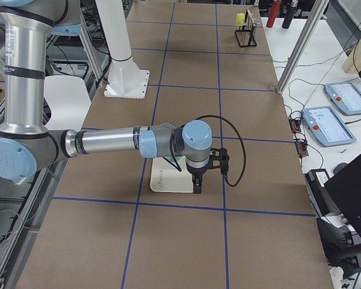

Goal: Left arm grabs green cup and hands to right arm on tray

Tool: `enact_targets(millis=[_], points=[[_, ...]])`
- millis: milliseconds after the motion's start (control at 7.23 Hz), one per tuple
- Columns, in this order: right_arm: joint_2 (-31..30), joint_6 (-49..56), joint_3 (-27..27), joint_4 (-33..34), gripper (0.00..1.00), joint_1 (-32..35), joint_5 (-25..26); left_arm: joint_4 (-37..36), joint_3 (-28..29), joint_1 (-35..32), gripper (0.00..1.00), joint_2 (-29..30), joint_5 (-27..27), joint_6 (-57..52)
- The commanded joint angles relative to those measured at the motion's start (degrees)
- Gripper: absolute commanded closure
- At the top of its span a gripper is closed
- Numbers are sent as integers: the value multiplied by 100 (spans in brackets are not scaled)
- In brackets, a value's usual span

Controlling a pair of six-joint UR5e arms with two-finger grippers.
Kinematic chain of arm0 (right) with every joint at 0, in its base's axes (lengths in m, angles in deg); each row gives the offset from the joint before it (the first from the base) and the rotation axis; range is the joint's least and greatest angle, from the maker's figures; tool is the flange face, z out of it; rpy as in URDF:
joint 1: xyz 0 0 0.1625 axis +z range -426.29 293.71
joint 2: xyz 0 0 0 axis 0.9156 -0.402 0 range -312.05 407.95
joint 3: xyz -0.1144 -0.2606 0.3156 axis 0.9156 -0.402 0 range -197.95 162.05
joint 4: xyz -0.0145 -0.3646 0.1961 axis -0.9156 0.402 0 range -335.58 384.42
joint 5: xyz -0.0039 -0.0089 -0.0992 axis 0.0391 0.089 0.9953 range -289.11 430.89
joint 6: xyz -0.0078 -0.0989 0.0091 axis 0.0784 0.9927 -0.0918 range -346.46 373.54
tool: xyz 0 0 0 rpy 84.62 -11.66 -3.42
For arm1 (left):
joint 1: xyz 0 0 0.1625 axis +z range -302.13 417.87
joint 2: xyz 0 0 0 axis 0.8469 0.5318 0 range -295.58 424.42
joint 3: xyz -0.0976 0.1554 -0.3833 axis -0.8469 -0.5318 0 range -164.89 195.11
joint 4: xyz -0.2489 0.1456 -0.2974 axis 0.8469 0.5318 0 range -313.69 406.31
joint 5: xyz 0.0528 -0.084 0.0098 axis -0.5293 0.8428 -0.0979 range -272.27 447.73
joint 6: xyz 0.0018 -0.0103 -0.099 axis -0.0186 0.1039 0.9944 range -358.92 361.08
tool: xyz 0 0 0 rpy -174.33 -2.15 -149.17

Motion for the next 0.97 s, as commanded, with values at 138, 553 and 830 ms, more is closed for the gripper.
enact_targets(millis=[138, 553, 830], points=[[-45, 168, -29, 15, 0, 68, -13, -15, 195, -191, 0, -260, 235, -596], [-115, 186, -99, 15, 0, 77, -5, -68, 231, -499, 0, -419, 500, -951], [-115, 186, -169, 6, 0, 68, 22, -77, 231, -517, 0, -455, 491, -997]])
